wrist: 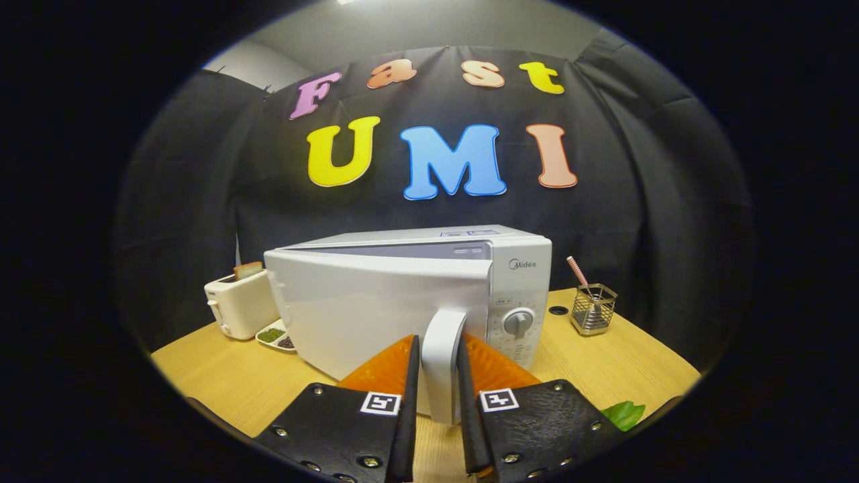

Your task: Open the microwave, put the food inside, and close the microwave door.

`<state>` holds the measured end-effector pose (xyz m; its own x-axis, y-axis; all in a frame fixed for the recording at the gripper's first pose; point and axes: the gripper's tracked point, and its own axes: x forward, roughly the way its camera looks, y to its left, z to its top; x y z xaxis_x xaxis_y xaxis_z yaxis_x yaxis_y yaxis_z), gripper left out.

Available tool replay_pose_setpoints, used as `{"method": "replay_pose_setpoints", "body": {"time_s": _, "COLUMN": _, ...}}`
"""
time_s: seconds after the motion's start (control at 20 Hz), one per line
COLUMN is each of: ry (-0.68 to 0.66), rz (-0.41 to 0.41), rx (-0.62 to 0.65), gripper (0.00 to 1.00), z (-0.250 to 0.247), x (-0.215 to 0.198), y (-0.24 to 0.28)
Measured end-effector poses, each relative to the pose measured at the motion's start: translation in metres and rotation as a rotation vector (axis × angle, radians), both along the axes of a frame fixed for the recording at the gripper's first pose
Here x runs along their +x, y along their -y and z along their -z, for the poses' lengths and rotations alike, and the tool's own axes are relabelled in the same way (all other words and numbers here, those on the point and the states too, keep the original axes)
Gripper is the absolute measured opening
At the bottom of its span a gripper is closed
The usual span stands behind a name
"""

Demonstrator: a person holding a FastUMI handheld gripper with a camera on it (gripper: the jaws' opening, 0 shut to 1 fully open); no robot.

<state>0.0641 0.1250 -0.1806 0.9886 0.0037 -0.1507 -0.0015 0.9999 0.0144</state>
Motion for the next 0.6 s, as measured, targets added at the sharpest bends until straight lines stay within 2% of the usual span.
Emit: {"method": "replay_pose_setpoints", "body": {"time_s": 0.6, "ry": -0.011, "rz": -0.228, "rx": -0.023, "gripper": 0.29, "z": 0.007, "x": -0.075, "y": -0.071}}
